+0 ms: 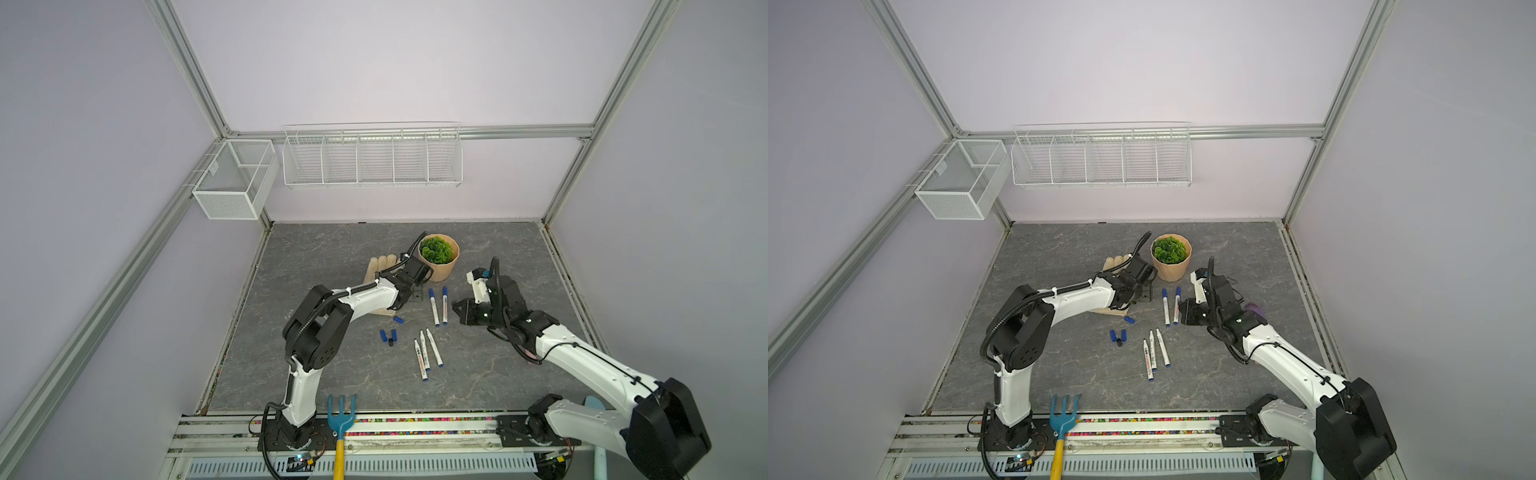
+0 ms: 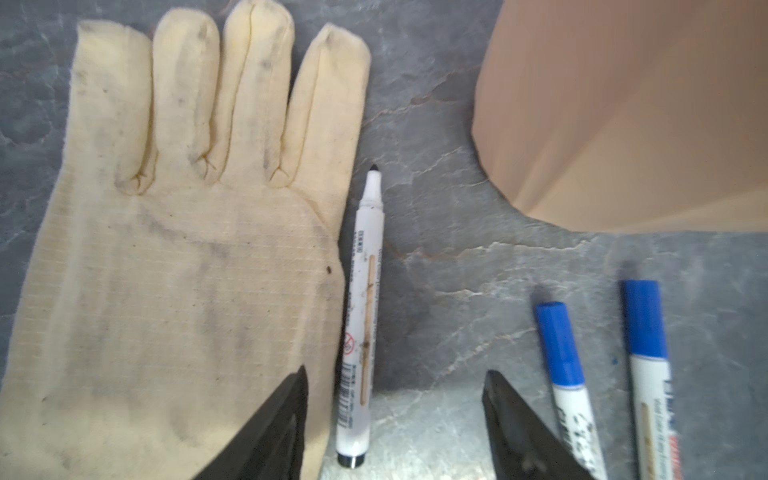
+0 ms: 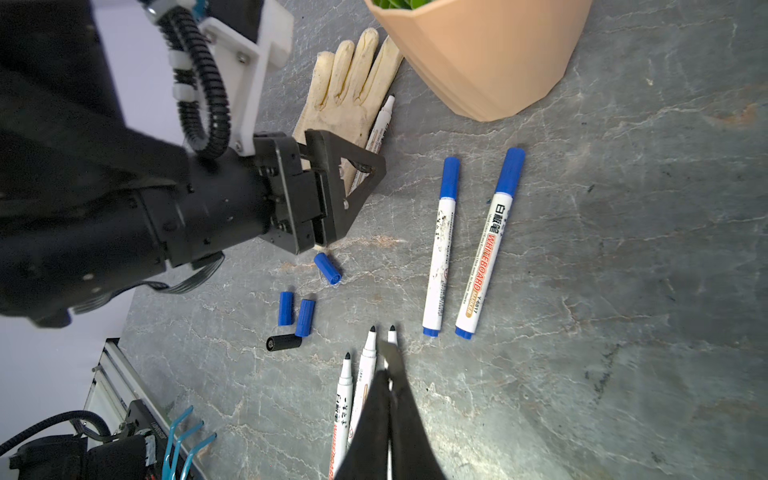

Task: Insert the pens into the pen caps
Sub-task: 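Lower the left gripper around the white marker lying beside the glove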

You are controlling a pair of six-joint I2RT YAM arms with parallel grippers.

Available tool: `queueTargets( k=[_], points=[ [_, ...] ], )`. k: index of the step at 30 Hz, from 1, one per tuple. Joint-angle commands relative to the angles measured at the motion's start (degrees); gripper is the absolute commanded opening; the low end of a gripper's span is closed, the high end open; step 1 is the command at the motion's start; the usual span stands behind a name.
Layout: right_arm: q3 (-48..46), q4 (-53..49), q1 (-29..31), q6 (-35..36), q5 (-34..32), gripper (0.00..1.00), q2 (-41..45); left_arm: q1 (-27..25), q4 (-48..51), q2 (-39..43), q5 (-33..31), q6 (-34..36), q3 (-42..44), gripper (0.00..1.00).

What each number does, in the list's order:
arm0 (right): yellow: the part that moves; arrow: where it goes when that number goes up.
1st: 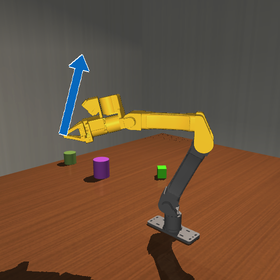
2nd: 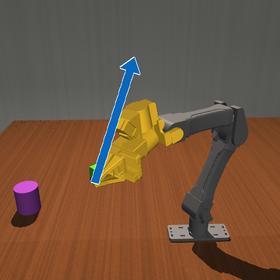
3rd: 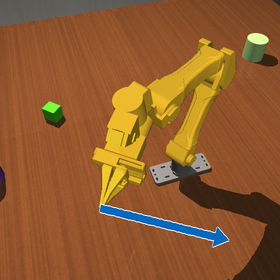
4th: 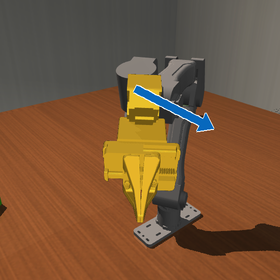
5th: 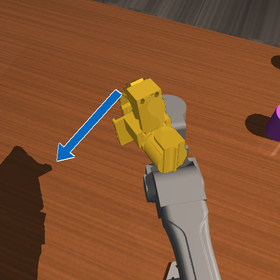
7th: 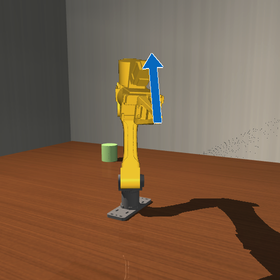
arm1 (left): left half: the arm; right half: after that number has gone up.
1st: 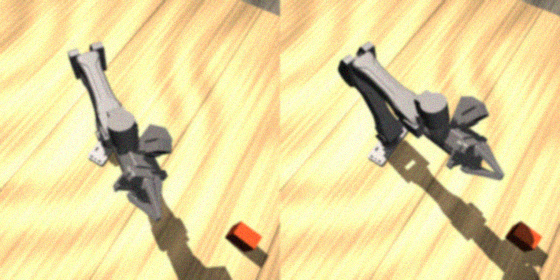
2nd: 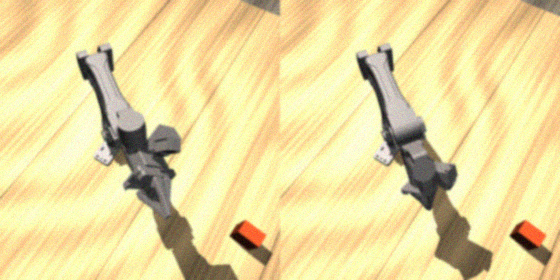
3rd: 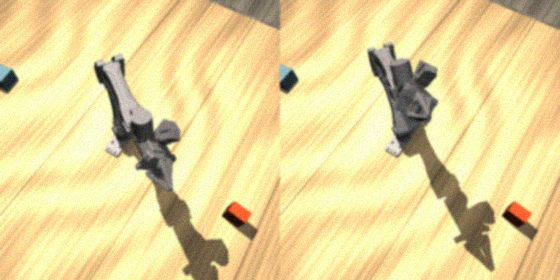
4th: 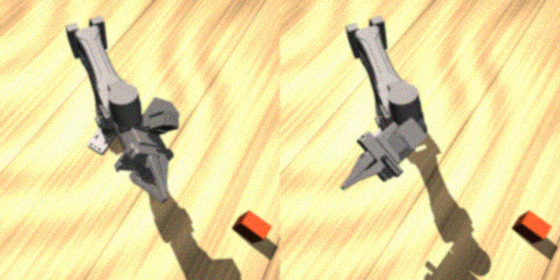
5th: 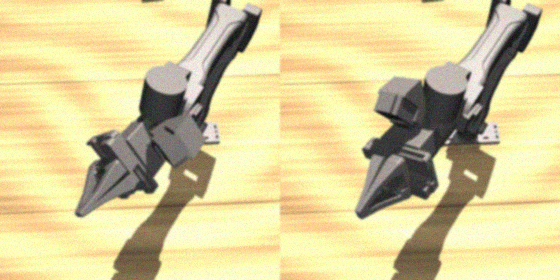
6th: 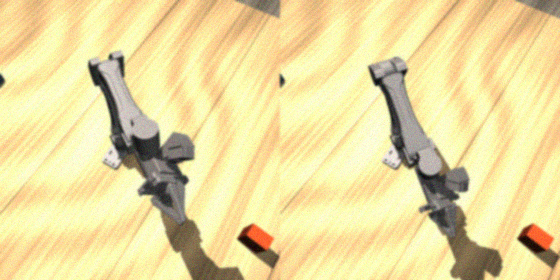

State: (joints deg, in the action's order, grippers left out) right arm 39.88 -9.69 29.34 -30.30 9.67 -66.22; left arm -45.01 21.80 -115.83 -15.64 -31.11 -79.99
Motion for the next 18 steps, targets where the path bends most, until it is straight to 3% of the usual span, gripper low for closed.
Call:
queueTargets(
  k=[1, 18],
  points=[
    [0.29, -1.4, 0.18, 1.04, -0.87, 0.08, 1.25, 0.18, 3.39, -1.77, 1.14, -0.89, -3.41, 0.63],
    [0.89, -2.44, 0.12, 2.02, -1.1, 0.08, 0.83, 0.17, 7.26, -6.83, 0.72, -1.01, -7.7, 0.52]
  ],
)
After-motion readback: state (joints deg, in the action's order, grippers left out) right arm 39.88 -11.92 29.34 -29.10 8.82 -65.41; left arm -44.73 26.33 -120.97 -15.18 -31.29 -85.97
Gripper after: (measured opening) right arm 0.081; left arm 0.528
